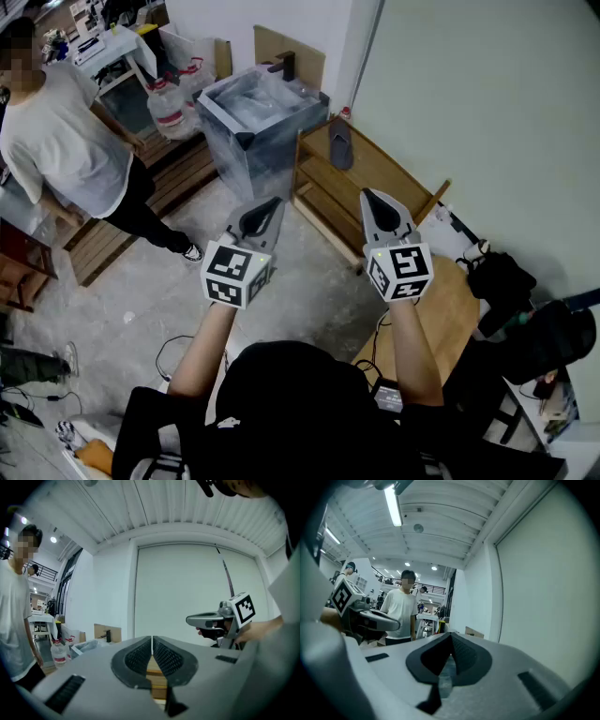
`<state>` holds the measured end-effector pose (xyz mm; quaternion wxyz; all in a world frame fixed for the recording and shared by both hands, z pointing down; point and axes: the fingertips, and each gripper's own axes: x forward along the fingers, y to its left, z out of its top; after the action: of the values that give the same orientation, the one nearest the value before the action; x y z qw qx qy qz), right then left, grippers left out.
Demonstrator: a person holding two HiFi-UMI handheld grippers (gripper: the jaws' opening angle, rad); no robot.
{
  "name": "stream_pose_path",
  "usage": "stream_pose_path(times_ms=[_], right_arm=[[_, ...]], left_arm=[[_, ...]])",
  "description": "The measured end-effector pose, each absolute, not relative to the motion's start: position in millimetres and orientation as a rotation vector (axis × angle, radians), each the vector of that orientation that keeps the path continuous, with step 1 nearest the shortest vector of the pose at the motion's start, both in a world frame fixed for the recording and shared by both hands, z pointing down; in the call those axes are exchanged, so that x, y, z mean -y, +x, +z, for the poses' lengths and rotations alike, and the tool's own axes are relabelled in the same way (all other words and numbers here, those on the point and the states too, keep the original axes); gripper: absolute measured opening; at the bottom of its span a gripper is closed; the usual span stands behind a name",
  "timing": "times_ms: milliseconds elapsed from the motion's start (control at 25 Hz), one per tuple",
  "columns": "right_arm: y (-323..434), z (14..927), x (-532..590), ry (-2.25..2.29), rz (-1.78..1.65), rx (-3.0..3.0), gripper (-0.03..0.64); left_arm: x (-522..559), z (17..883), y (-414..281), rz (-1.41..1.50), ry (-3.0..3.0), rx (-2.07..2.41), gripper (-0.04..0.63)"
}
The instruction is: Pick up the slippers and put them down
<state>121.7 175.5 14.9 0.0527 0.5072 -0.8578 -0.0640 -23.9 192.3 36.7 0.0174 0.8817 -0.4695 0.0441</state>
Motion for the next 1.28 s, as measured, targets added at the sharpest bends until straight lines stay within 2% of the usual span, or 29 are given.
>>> stream_pose_path(times_ms=[320,1280], right_arm=[[128.4,17.2,-170.9,1.593,-0.181,2.611,-0.008],[163.5,50.3,-142.1,1.519,-0.114,2.621,-0.008]], left_arm=[[-183.4,40.5,-24.2,0.135,2.746,1.484,0.012],[-157.9,56.4,31.3,0.183,2.716,1.425,0.012]])
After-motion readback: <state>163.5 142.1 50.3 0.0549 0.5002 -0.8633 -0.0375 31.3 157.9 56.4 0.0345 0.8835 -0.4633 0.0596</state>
